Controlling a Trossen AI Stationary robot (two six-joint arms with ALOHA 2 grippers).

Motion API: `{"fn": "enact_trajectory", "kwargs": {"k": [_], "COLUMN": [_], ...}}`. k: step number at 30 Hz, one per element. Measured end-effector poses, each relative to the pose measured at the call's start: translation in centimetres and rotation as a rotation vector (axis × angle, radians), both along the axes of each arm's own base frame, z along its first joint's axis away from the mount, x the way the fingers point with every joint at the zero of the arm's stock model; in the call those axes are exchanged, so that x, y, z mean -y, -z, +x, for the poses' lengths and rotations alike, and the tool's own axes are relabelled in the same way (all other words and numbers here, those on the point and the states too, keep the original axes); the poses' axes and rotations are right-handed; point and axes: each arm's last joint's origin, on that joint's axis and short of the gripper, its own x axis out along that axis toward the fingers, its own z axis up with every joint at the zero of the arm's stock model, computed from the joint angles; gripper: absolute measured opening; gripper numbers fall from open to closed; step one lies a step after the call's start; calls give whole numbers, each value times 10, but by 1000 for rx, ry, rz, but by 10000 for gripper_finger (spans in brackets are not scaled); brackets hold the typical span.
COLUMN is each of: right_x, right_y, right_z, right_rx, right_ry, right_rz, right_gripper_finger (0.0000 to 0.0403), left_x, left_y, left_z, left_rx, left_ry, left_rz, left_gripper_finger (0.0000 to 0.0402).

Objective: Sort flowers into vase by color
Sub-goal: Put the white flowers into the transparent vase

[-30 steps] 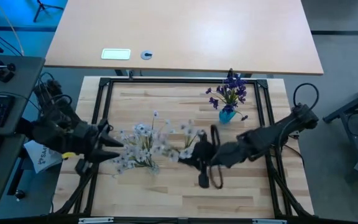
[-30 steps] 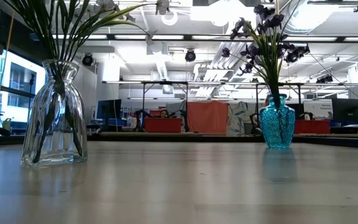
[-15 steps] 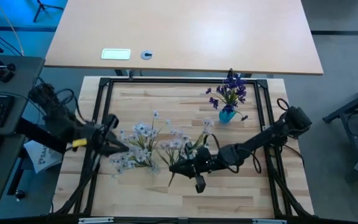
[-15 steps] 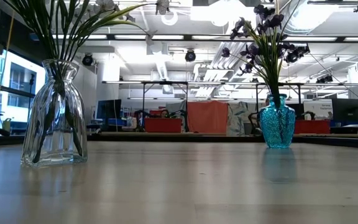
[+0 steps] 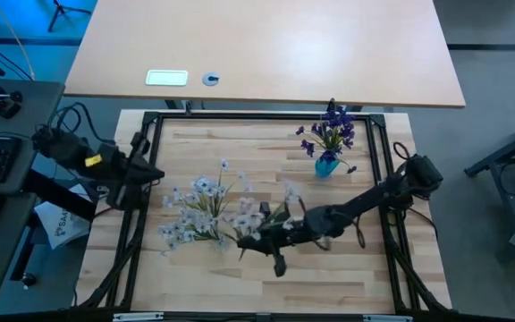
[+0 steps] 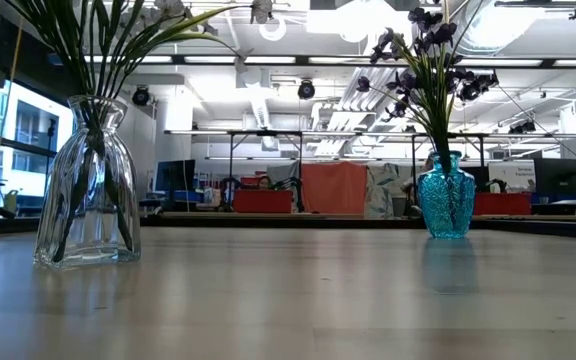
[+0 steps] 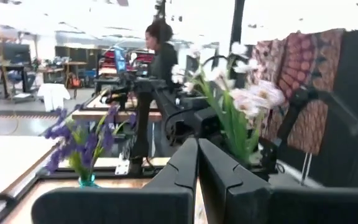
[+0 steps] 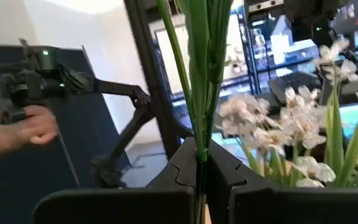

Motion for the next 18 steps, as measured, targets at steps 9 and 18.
{"fn": "enact_trajectory", "kwargs": {"k": [9,18], "right_x": [-1,16], "right_y": [2,18], "right_z": [54,73], "right_rx": [42,-19], "right_ry": [30,149], "right_rz": [-193,-242], "right_gripper_finger": [0,0], "left_x": [-14,-22], "left_y": [48,49], "left_z": [-20,-32], "left_rx": [111,163], "left_ry": [-66,-109], "left_rz": [-152,-185], "left_gripper_finger": [0,0]}}
